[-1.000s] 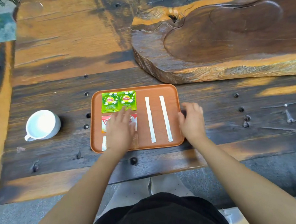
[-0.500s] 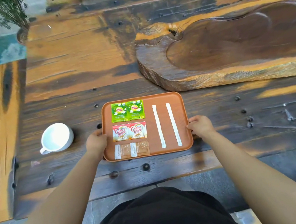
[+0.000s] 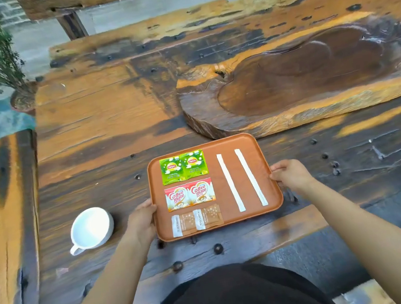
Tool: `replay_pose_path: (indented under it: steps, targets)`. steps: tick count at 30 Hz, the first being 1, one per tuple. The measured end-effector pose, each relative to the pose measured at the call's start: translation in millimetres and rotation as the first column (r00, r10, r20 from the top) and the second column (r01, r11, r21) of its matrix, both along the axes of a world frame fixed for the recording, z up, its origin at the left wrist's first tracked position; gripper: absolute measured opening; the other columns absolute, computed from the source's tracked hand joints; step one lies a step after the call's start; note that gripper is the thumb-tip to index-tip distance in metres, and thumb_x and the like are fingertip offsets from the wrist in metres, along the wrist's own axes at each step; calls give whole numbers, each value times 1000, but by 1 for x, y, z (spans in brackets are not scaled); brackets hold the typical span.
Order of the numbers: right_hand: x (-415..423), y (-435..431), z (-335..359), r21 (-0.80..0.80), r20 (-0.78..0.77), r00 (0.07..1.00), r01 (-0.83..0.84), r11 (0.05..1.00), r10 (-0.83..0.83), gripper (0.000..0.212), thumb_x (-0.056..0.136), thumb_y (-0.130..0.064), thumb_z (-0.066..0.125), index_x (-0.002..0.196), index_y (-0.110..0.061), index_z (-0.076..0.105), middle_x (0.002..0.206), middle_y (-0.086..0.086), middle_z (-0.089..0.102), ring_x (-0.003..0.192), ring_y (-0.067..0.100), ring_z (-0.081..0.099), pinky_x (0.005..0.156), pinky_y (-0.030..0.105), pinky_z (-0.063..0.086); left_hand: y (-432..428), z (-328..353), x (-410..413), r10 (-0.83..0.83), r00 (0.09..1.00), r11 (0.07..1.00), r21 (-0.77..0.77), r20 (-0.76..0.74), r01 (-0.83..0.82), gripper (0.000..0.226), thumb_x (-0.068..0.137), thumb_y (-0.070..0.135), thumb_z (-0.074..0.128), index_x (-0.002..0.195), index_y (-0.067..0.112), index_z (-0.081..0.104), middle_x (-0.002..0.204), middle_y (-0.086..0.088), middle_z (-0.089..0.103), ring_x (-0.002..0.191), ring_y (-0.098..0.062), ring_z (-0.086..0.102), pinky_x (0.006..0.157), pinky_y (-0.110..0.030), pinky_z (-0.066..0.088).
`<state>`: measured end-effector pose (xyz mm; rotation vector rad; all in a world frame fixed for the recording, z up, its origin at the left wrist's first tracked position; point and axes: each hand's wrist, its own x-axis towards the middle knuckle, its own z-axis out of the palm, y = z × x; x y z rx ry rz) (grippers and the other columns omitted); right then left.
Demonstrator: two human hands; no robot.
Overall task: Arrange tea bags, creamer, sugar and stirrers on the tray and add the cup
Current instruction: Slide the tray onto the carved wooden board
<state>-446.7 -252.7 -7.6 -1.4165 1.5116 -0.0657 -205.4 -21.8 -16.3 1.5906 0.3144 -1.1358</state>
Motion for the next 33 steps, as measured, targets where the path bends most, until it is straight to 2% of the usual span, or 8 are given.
replay_pose_path:
  steps: [2, 6, 17, 21, 24, 26, 28, 33]
  targets:
    - [0, -8, 11, -46, -13, 1000, -26, 999, 26, 9, 85, -1, 59, 92, -2, 63, 88, 12, 64, 90, 30, 63, 87, 42, 53, -12, 11, 2, -5, 1000, 999, -36, 3, 6, 42, 95, -5, 23, 130, -2, 46, 118, -22, 63, 52, -10, 68, 77, -34, 49]
    - [0, -25, 32, -110, 5, 999, -46, 993, 47, 7, 84, 0, 60, 84, -7, 63, 96, 17, 67, 101, 33, 63, 96, 49, 49, -38, 31, 8, -40, 999, 997, -58, 29, 42, 43, 95, -4, 22, 129, 2, 48, 135, -25, 49, 94, -26, 55, 82, -37, 43]
    - [-11, -115, 53, -160, 68, 998, 21, 987, -10, 9, 82, 2, 62, 88, -5, 62, 108, 23, 66, 104, 35, 62, 98, 49, 48, -132, 67, 7, -61, 996, 995, -79, 71, 67, 43, 96, -3, 22, 130, 3, 47, 136, -23, 49, 127, -34, 46, 85, -39, 41]
    - [-19, -162, 54, -211, 29, 999, 23, 977, -17, 9, 82, 2, 60, 80, -7, 61, 91, 13, 62, 89, 25, 59, 90, 42, 51, -174, 67, -5, -77, 993, 994, -72, 95, 84, 42, 95, -3, 25, 128, 6, 51, 131, -21, 54, 105, -32, 60, 82, -40, 45]
    - [-27, -199, 55, -239, 6, 1000, 11, 971, -10, 12, 83, 1, 58, 94, -3, 62, 86, 11, 58, 74, 22, 54, 67, 31, 48, -208, 66, -20, -71, 991, 996, -49, 109, 77, 39, 94, -3, 28, 119, 8, 56, 117, -19, 60, 78, -22, 60, 69, -38, 49]
    - [-35, -223, 56, -248, 14, 1000, 17, 969, -14, 11, 83, 1, 57, 89, -8, 59, 86, 11, 57, 69, 20, 53, 56, 25, 42, -231, 68, -32, -64, 992, 997, -27, 107, 67, 35, 94, -3, 30, 112, 12, 57, 105, -14, 62, 77, -20, 60, 60, -32, 49]
    - [-43, -248, 55, -269, 18, 999, 31, 963, -27, 11, 82, 1, 59, 87, -9, 59, 88, 10, 58, 78, 21, 54, 63, 24, 42, -254, 68, -43, -52, 993, 999, -8, 102, 53, 34, 94, -3, 32, 110, 12, 57, 99, -11, 63, 70, -17, 61, 56, -28, 48]
    - [-67, -307, 52, -275, 11, 1000, 20, 961, -18, 12, 80, 3, 62, 89, -4, 65, 85, 10, 59, 79, 21, 52, 59, 24, 40, -310, 61, -65, -58, 993, 998, 11, 103, 57, 36, 93, -5, 33, 121, 4, 55, 110, -18, 65, 80, -25, 64, 67, -34, 52]
